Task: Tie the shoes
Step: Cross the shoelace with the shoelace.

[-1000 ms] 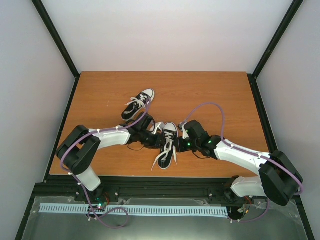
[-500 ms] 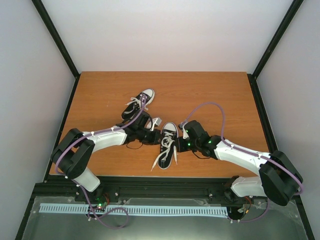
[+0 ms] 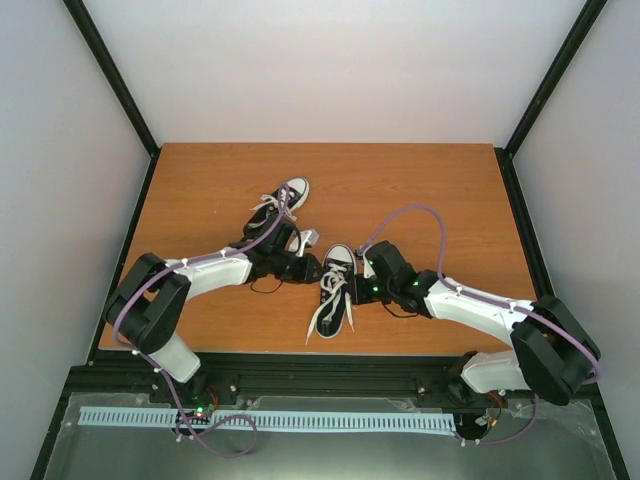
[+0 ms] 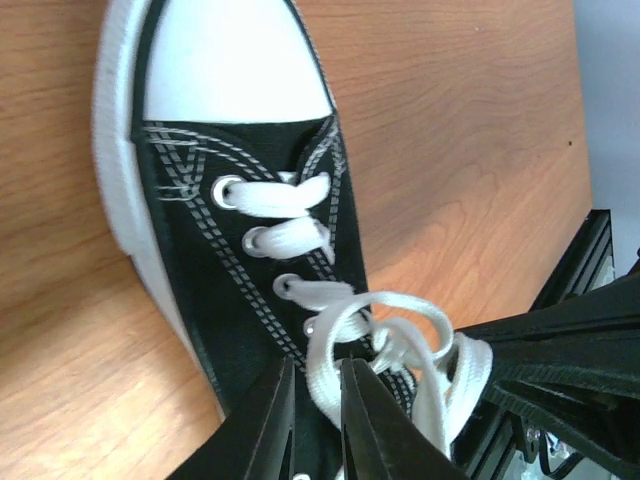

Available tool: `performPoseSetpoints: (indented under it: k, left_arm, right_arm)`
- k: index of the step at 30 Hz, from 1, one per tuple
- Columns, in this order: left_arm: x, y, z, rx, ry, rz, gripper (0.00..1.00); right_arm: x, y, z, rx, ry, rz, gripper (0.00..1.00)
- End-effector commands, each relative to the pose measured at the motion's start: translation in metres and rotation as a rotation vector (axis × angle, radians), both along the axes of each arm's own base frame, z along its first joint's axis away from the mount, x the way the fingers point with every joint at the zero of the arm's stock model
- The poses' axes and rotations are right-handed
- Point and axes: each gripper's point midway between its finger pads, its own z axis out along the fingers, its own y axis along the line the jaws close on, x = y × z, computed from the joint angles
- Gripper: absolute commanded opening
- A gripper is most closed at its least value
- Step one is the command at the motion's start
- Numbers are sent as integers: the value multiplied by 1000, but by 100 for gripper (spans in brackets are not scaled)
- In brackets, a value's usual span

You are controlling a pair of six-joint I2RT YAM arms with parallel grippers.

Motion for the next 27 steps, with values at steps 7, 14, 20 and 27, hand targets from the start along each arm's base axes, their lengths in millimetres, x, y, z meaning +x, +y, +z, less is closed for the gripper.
performPoseSetpoints:
  k: [7,14,20,27]
  left_arm:
    - [5,16,24,-1,-95,10,25]
    - [9,13,55,-91,-136,63,48]
    - [1,5,46,-113,-83,2,51]
    - [-8,-1,37,-133,-28,-54,35]
  right_arm:
    - [9,5,20,24,-49,-20,3]
    - [9,1,22,16,-53,-33,3]
    - [10,2,22,15,-56,-32,3]
    - [10,2,22,15,-54,-35,3]
